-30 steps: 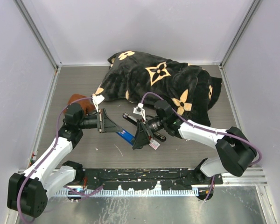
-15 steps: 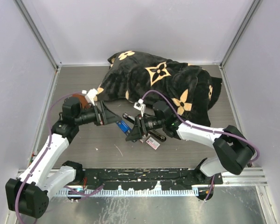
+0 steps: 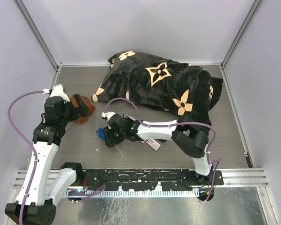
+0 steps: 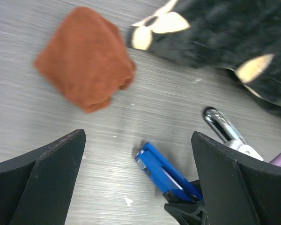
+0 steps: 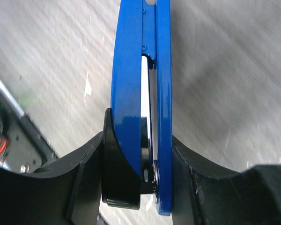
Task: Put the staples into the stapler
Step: Place the stapler at the center of the board, then move the stapler to the center of the board.
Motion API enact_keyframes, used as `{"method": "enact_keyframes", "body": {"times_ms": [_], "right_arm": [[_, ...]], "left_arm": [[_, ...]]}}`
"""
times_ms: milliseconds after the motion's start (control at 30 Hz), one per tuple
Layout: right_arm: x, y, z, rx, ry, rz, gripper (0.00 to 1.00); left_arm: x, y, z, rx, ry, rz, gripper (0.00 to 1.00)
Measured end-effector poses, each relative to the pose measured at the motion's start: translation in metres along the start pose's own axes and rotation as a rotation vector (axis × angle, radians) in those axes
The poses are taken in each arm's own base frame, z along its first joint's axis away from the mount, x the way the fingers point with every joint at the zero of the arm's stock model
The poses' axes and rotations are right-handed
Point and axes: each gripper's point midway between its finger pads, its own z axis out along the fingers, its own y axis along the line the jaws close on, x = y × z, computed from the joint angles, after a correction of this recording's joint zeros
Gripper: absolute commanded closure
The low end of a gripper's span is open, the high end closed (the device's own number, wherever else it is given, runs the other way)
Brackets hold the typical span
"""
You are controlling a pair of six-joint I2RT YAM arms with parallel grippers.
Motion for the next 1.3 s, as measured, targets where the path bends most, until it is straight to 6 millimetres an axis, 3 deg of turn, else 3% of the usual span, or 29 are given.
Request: {"method": "enact_keyframes", "body": {"times_ms": [133,367,433,567,767,833,1100,1200,1300], "right_arm": [[-0.023,0.005,0.031,0.091,-0.049,-0.074,0.99],[-0.042,0.0,0.069,0.196,-0.089,-0.143,0.97],[-0.05,0.0,0.076,0.209,-0.103,-0.153,0.86],[-0.059,-0.001,0.082,0.229,-0.107,-0.177,0.44],[-0.06,-0.001,0.083,0.228,-0.099,-0.216,0.16],[-0.061,0.0,0.082,0.221,-0.098,-0.23,0.12],[-0.055,-0.008,0.06,0.217,-0.076,-0.288,0.04],[-0.06,-0.009,0.032,0.212,-0.095,-0.289,0.03],[-0.077,-0.01,-0.012,0.206,-0.159,-0.278,0.03]], "left_arm": [[-0.009,0.025,-0.018,-0.12,-0.082,0.032,0.02],[-0.019,0.038,-0.034,-0.174,-0.164,0.041,0.02],[-0.018,0.04,-0.032,-0.187,-0.152,0.05,0.02],[-0.015,0.041,-0.029,-0.193,-0.137,0.058,0.02],[-0.015,0.041,-0.028,-0.193,-0.134,0.06,0.02],[-0.015,0.041,-0.029,-0.192,-0.136,0.059,0.02],[-0.014,0.04,-0.03,-0.183,-0.14,0.06,0.02],[-0.013,0.039,-0.029,-0.18,-0.135,0.062,0.02],[-0.011,0.038,-0.028,-0.17,-0.128,0.065,0.02]]}}
